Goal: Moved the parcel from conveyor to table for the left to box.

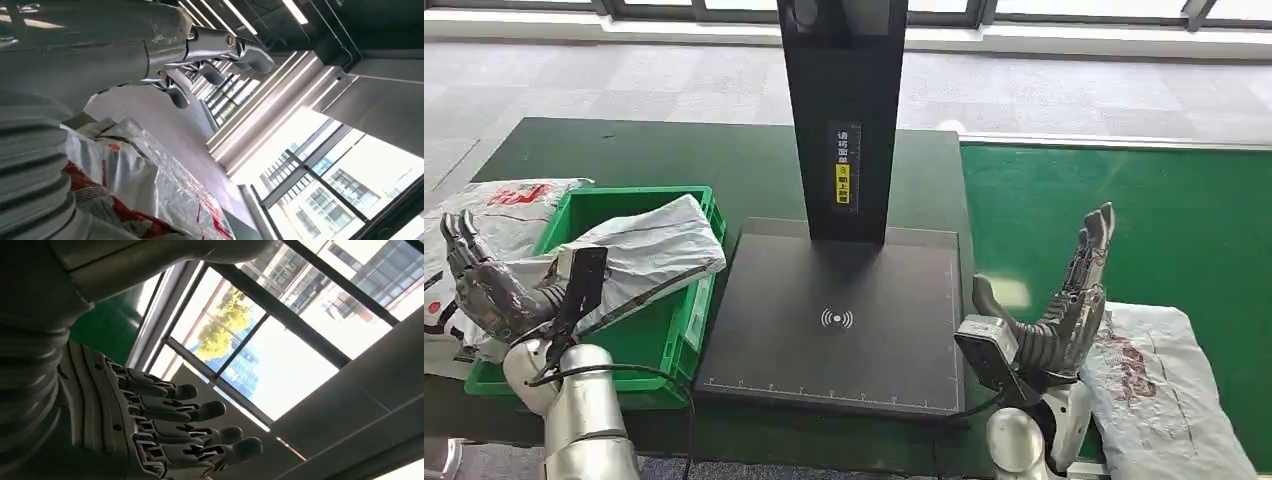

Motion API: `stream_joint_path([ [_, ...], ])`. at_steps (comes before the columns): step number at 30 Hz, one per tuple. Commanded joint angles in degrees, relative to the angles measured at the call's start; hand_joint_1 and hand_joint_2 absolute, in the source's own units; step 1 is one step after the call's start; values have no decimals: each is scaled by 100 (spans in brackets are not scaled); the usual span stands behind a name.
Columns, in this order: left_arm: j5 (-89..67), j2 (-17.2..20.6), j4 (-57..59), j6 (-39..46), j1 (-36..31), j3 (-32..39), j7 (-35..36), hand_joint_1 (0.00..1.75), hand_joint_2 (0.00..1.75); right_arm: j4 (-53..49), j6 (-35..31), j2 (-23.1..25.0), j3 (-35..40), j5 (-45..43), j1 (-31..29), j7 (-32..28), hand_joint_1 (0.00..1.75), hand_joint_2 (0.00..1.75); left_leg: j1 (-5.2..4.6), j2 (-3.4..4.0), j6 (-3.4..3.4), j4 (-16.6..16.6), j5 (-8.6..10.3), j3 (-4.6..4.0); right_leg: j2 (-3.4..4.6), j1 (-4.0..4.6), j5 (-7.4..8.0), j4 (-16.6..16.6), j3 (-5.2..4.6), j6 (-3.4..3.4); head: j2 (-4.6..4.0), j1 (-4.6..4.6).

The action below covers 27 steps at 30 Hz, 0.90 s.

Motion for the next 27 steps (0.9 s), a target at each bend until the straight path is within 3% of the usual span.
stream_joint_path([
  [1,774,-103,-321,-13,-166,40,-413,0,175,277,11,291,-177,0,127,71,0,175,4,-6,4,-5,2,1,-13,6,0,-6,6,-8,0,0],
  [3,1463,-103,-461,-13,82,-560,-507,0,175,305,11,291,-401,52,71,95,0,175,4,-4,5,-4,1,1,-12,6,0,-6,5,-9,0,0],
  [6,1463,-103,-461,-13,82,-560,-507,0,175,305,11,291,-401,52,71,95,0,175,2,-7,5,-5,2,3,-13,4,-1,-6,5,-7,0,0],
  [8,2033,-103,-489,-13,438,-1553,-244,0,175,394,11,291,-707,-57,21,34,0,175,3,-18,5,-4,4,0,-24,5,-1,-8,8,-7,0,0],
  [13,2033,-103,-489,-13,438,-1553,-244,0,175,394,11,291,-707,-57,21,34,0,175,3,-21,7,-6,5,1,-30,6,-1,-10,10,-8,0,0],
  [15,2048,-103,-540,-13,532,-1983,18,0,175,424,11,291,-864,-93,38,47,0,175,4,-15,7,-8,5,0,-25,7,2,-14,10,-10,0,0],
  [16,1988,-103,-529,-13,531,-1993,103,0,0,472,11,291,-883,-92,45,42,0,175,2,-13,5,-6,4,1,-21,4,0,-9,8,-8,0,0],
  [19,2257,-103,-599,-13,564,-2086,-179,0,0,474,11,291,-939,-74,71,51,0,175,2,-20,7,-11,7,4,-31,6,1,-14,11,-12,0,0],
  [20,2524,-103,-620,-13,625,-2250,-350,0,175,452,11,291,-981,10,75,132,0,175,2,-18,7,-7,5,1,-27,6,0,-11,8,-10,0,0],
  [25,2675,-100,-628,-13,676,-2411,-434,0,175,452,11,291,-1016,117,77,222,0,175,1,-13,8,-12,6,6,-24,5,1,-14,10,-11,0,0],
  [27,3461,-13,-803,-397,915,-3163,-638,0,175,657,11,291,-1175,757,52,713,0,175,1,-11,6,-7,3,2,-18,4,1,-9,7,-7,0,0],
])
